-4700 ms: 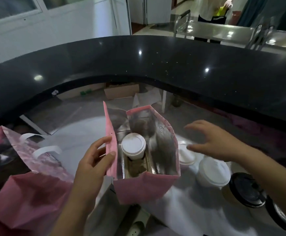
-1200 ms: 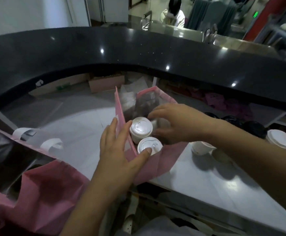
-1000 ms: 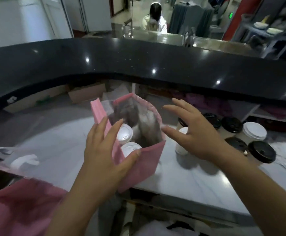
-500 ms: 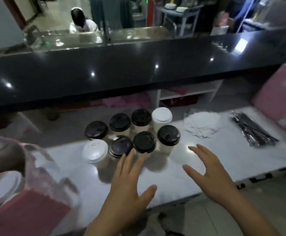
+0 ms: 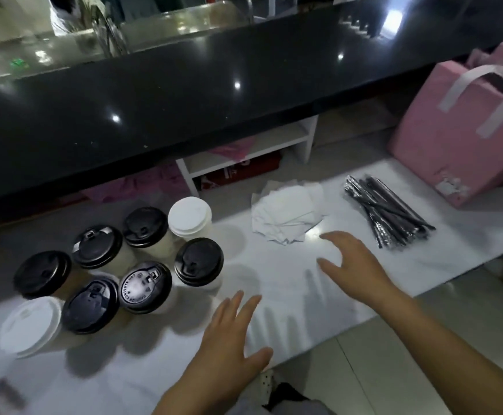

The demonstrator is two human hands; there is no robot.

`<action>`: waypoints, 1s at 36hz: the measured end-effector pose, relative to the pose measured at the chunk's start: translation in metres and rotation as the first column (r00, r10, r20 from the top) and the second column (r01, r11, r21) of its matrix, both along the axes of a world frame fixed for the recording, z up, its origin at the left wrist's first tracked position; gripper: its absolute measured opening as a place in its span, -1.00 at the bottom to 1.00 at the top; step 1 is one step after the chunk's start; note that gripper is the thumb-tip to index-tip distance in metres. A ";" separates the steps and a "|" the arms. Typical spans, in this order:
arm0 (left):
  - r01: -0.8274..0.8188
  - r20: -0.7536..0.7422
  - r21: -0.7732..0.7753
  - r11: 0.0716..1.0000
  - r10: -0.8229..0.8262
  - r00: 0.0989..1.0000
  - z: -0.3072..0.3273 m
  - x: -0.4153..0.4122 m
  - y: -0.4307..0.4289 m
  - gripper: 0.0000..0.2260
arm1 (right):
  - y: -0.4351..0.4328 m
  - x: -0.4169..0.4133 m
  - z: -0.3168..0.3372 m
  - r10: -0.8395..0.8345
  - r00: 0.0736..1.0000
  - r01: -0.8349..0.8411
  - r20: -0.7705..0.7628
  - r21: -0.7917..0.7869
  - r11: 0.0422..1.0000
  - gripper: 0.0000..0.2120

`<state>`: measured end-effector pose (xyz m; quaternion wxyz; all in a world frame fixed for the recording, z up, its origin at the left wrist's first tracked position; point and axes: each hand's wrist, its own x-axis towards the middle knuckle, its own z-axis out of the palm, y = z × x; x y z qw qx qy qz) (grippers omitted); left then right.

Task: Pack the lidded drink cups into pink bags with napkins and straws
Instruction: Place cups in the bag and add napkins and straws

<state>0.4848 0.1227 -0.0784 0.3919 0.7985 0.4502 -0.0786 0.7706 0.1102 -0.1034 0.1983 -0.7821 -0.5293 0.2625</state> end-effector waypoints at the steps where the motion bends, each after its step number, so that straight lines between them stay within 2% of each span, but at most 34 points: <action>1: -0.002 -0.009 -0.007 1.000 0.002 1.000 -0.001 0.003 0.000 -0.30 | 0.016 0.006 -0.002 0.020 0.999 -0.021 0.041 0.014 1.000 -0.52; 5: 0.006 -0.061 -0.008 1.000 -0.007 0.998 -0.005 0.012 0.004 -0.29 | 0.079 0.017 -0.016 0.138 0.973 -0.154 0.184 0.076 0.985 -0.51; 9: 0.010 -0.112 0.000 1.000 -0.010 0.994 -0.006 0.014 0.006 -0.28 | 0.122 0.014 -0.030 0.321 0.857 -0.331 0.403 -0.049 0.942 -0.51; 14: -0.012 -0.103 -0.016 1.000 0.010 0.995 -0.007 0.011 0.002 -0.28 | 0.141 0.009 -0.038 0.416 0.729 -0.379 0.543 -0.187 0.906 -0.92; 18: -0.018 -0.089 -0.049 0.999 0.013 0.996 -0.012 0.004 -0.001 -0.27 | 0.141 0.013 -0.051 0.376 0.649 -0.390 0.661 -0.135 0.911 -0.76; 20: -0.017 -0.076 -0.058 0.998 0.012 0.997 -0.015 0.002 0.001 -0.27 | 0.136 0.013 -0.053 0.349 0.643 -0.392 0.682 -0.098 0.915 -0.75; 24: 0.004 -0.007 -0.064 0.998 -0.004 1.000 -0.012 0.001 0.009 -0.29 | 0.119 0.007 -0.034 0.234 0.753 -0.339 0.615 0.059 0.939 -0.89; 25: 0.004 0.018 -0.067 0.998 -0.003 1.000 -0.010 0.001 0.012 -0.30 | 0.114 0.007 -0.029 0.172 0.798 -0.290 0.578 0.117 0.950 -0.81; 27: -0.005 0.074 -0.078 0.997 0.011 0.997 -0.009 0.002 0.018 -0.31 | 0.100 0.002 -0.013 0.064 0.887 -0.187 0.457 0.229 0.955 -0.72; 30: -0.016 0.176 -0.091 0.996 0.032 0.984 -0.013 0.002 0.028 -0.33 | 0.071 -0.012 0.016 -0.111 0.970 0.030 0.218 0.343 0.939 -0.83; 34: -0.005 0.262 -0.095 0.995 0.030 0.965 -0.017 0.010 0.045 -0.36 | 0.025 -0.027 0.034 -0.306 0.950 0.310 -0.054 0.249 0.918 -0.87; 36: -0.004 0.281 -0.073 0.997 0.024 0.959 -0.022 0.021 0.057 -0.38 | 0.005 -0.034 0.035 -0.376 0.915 0.400 -0.144 0.223 0.889 -0.73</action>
